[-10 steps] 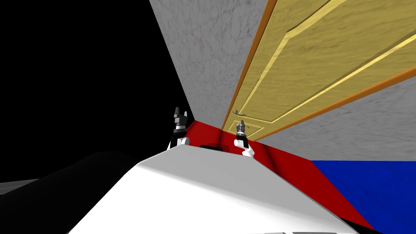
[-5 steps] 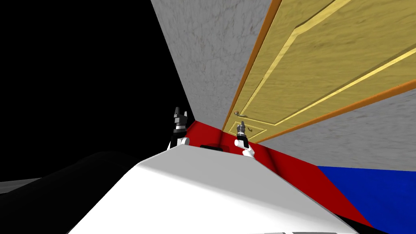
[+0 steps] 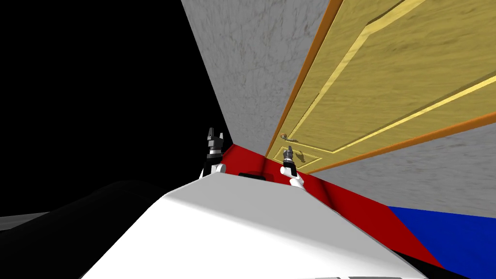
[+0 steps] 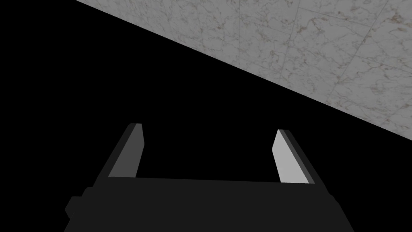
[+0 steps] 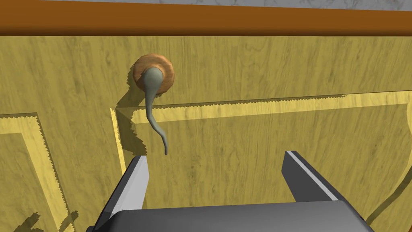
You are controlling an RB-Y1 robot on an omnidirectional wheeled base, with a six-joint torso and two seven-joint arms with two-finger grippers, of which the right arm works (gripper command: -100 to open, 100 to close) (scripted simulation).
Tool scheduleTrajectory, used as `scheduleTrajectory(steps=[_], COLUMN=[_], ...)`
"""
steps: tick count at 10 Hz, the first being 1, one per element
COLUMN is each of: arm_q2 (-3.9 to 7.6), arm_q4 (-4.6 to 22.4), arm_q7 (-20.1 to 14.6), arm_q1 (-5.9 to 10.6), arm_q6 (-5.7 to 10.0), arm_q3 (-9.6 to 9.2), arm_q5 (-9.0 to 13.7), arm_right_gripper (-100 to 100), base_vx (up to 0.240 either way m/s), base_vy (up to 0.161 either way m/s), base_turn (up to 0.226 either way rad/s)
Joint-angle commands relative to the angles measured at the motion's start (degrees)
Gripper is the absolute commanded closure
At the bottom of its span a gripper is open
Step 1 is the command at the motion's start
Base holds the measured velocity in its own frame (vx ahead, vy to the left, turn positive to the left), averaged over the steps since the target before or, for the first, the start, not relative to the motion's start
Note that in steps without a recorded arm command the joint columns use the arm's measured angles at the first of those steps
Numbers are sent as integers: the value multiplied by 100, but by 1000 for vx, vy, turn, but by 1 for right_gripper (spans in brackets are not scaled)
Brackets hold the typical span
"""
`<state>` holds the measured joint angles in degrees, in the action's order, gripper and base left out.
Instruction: Pull the door open
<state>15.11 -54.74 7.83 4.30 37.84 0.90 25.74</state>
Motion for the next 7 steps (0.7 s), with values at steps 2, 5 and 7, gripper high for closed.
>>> scheduleTrajectory(steps=[2,5,7], arm_q2=[82,163,229], arm_q4=[471,927,1353], arm_q7=[-6,-7,-7], arm_q1=[181,368,520], arm_q6=[69,138,194], arm_q3=[11,24,35], arm_q5=[136,280,398], arm_right_gripper=[-100,-100,-100], base_vx=[75,80,92], base_vy=[-23,-23,-35], base_turn=[64,59,68])
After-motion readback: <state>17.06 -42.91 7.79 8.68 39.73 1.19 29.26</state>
